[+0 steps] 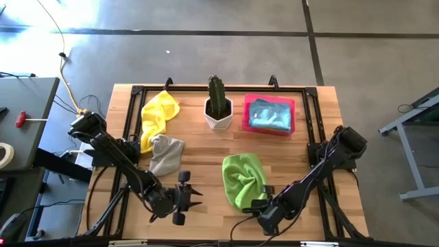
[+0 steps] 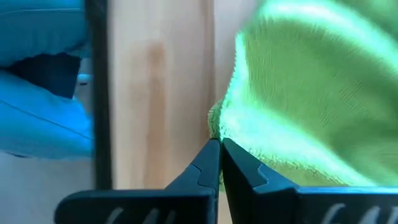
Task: Fold microfiber towels
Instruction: Fold the yellow green towel
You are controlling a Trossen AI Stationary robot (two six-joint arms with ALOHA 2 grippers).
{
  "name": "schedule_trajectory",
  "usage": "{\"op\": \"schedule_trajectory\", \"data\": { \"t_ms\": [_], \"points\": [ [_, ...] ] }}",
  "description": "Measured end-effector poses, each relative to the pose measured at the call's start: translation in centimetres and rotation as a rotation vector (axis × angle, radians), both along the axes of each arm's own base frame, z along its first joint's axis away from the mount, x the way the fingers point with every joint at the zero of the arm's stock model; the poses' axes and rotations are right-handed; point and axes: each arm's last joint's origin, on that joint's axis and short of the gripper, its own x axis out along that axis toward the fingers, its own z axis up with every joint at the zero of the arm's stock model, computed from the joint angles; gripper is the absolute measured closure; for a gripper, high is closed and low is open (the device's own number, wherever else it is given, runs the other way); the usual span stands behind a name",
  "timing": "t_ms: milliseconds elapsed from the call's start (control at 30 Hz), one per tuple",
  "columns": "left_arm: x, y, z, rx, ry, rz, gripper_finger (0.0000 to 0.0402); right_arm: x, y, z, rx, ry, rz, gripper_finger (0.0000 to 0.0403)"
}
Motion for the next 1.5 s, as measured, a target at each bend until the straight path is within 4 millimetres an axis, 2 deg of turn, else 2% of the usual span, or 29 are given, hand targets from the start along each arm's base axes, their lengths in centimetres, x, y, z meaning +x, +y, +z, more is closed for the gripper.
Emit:
{"op": "schedule_trajectory", "data": {
  "t_ms": [133, 300, 400, 500, 800, 1000, 1267, 1500],
  "points": [
    [0.4, -0.3, 0.7, 0.059, -0.067, -0.066, 0.0282, 1.5, -0.4, 4.7, -0.075, -0.042, 0.003, 0.0402],
    [1.0, -0.3, 1.4, 0.097, -0.137, -0.096, 0.0282, 2.7, -1.8, 10.6, -0.187, -0.159, -0.091, 0.0402],
    [1.5, 0.1, 1.9, 0.134, -0.175, -0.102, 0.0282, 3.5, -2.8, 13.0, -0.205, -0.228, -0.150, 0.0402],
    [2.1, 0.7, 2.4, 0.178, -0.222, -0.086, 0.0282, 4.1, -3.9, 14.6, -0.202, -0.264, -0.197, 0.0402],
    [3.6, 3.3, 2.9, 0.190, -0.263, 0.032, 0.0278, 6.0, -7.8, 18.0, -0.224, -0.324, -0.232, 0.0403],
    [4.0, 4.8, 2.2, 0.210, -0.198, 0.087, 0.0251, 6.5, -10.8, 19.8, -0.293, -0.331, -0.269, 0.0403],
    [4.4, 7.1, 1.5, 0.129, -0.153, 0.249, 0.0200, 7.0, -14.9, 20.3, -0.383, -0.293, -0.385, 0.0403],
    [5.0, 6.8, 0.0, 0.128, -0.114, 0.229, 0.0177, 7.7, -18.5, 20.3, -0.462, -0.280, -0.489, 0.0403]
  ]
}}
